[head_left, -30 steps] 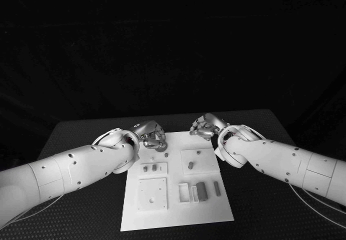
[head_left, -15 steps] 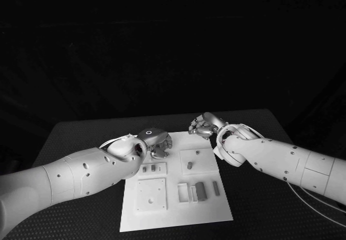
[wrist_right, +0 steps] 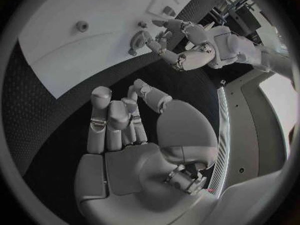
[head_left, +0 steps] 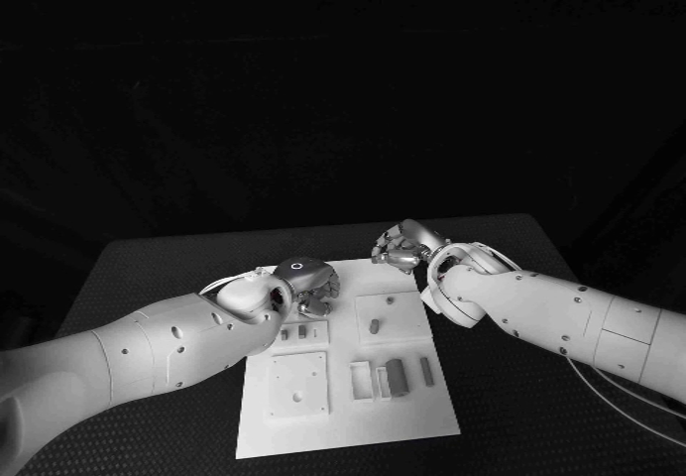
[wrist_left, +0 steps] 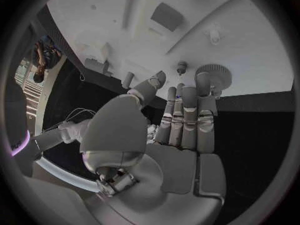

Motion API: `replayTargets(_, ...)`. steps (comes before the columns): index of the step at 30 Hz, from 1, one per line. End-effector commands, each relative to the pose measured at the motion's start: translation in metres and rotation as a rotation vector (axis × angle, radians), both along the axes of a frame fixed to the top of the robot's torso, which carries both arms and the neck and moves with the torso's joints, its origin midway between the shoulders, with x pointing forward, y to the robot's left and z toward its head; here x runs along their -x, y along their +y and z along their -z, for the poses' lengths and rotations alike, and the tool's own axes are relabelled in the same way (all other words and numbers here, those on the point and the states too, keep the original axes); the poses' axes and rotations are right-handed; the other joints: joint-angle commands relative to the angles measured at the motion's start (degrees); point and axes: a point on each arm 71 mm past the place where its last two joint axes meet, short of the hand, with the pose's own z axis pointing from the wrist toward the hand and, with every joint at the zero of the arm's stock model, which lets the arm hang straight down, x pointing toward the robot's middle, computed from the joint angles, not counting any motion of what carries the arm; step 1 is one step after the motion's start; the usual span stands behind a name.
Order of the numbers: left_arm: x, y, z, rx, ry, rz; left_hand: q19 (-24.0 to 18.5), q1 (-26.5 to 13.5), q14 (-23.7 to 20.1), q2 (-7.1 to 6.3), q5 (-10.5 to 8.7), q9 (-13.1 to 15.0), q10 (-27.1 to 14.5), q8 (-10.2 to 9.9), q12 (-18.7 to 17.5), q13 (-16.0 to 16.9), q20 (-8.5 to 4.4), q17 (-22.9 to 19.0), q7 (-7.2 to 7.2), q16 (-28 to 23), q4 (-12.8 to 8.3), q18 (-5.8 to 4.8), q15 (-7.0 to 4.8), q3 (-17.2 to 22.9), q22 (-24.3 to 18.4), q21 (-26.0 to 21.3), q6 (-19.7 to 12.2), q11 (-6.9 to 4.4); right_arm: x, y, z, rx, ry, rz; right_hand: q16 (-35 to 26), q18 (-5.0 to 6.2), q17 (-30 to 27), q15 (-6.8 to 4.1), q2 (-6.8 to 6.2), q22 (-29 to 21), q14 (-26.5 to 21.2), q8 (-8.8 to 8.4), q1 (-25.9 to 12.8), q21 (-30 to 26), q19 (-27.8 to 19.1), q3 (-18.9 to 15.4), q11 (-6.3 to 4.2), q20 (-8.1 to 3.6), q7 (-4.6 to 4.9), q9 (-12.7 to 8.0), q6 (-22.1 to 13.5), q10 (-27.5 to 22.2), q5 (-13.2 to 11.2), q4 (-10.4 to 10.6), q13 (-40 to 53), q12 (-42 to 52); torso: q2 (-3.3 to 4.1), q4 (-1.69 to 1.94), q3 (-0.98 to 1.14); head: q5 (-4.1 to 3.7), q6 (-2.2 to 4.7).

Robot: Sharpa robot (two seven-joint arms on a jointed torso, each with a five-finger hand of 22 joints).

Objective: Assemble the parts on the task board

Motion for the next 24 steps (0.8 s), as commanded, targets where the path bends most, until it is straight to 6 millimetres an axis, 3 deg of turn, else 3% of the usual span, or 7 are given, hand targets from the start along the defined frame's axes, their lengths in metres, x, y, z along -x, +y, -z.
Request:
replayTargets(1,-0.0011,-0.0003,0.0039,-0.037,0.005,-0.005,1.06,0.81,0.63,0.09,0.12,-0.34,0.43,0.19,-0.74,0.11,-0.09,1.0,0.03,2.28,-0.03,3.57,-0.03,-0.35,1.73,1.47,0.3,-0.15,0.0006,0.0024,-0.0017,-0.003,-0.009,-0.012,-0.31,1.62,0.05,-0.34,-0.45,1.08,-0.13,-0.33,-0.09,-0.21,0.13,0.14,0.08,-0.04,0.05,-0.03,0.24,0.26,0.24,0.06,-0.09,-0.34,0.01,-0.03,0.03,-0.07,-0.03)
replayTargets(7,-0.0033,0.0021,0.0067,-0.042,0.004,-0.017,2.44,0.77,1.69,0.14,0.12,-0.83,0.54,0.19,-1.93,0.22,-0.1,1.68,0.02,4.75,0.07,4.58,-0.08,-0.21,3.94,3.22,0.19,-0.18,0.0009,0.0027,-0.0026,-0.003,-0.01,-0.014,-0.31,1.62,0.05,-0.34,-0.45,1.08,-0.13,-0.34,-0.1,-0.21,0.12,0.14,0.08,-0.04,0.05,-0.03,0.25,0.26,0.24,0.07,-0.09,-0.34,0.03,-0.05,0.1,-0.09,-0.14)
replayTargets(10,-0.0034,0.0038,0.0069,-0.043,0.005,-0.019,2.5,0.81,1.73,0.07,0.15,-0.98,0.32,0.08,-2.32,0.18,-0.04,1.67,0.07,5.01,0.04,4.73,-0.02,-0.1,4.29,3.37,-0.05,-0.11,0.001,0.003,-0.0033,-0.003,-0.011,-0.016,-0.31,1.62,0.06,-0.34,-0.46,1.09,-0.13,-0.34,-0.1,-0.21,0.12,0.14,0.08,-0.04,0.05,-0.03,0.26,0.26,0.24,0.07,-0.09,-0.34,0.02,-0.05,0.11,0.25,-0.16)
replayTargets(24,-0.0082,0.0092,0.0138,-0.067,0.019,-0.041,3.45,0.96,2.57,0.56,0.16,-1.25,1.12,0.35,-2.76,0.52,-0.01,1.65,0.26,6.21,0.05,5.36,-0.06,0.27,5.34,4.12,0.18,-0.16,0.0015,0.005,-0.0052,-0.006,-0.015,-0.021,-0.31,1.62,0.06,-0.34,-0.47,1.09,-0.13,-0.37,-0.1,-0.2,0.12,0.15,0.07,-0.03,0.04,-0.04,0.29,0.25,0.24,0.07,-0.1,-0.36,-0.09,0.0,0.1,-0.01,-0.53)
